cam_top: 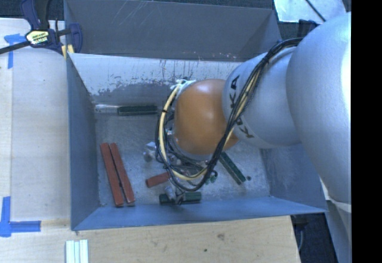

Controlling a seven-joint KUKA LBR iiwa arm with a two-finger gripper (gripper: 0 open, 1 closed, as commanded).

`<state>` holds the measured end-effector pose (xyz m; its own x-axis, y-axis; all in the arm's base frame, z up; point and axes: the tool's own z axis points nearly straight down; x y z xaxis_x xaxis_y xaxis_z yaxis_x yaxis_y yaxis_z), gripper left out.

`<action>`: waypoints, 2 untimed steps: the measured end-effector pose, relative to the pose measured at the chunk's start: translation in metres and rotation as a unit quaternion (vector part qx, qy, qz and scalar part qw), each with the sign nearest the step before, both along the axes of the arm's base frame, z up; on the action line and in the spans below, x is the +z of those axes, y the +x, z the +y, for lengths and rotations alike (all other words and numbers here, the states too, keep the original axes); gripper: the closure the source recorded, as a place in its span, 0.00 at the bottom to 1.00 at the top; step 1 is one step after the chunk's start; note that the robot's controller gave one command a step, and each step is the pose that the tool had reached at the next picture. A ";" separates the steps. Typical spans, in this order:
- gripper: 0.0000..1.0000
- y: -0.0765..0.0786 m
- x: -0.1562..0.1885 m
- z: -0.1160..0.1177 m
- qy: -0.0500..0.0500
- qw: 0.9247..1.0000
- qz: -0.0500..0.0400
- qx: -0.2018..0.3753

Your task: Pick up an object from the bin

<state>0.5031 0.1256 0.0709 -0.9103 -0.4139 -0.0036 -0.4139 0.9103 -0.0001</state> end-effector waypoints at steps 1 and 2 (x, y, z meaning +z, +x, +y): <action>1.00 0.000 0.001 0.000 0.000 1.000 -0.001 0.000; 1.00 -0.010 0.053 -0.016 0.000 1.000 -0.002 0.016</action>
Offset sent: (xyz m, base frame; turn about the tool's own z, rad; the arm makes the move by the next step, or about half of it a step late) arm 0.0000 0.0000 0.0000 0.0000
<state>0.4934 0.1098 0.1240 -0.8966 -0.4429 -0.0069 -0.4429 0.8966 -0.0023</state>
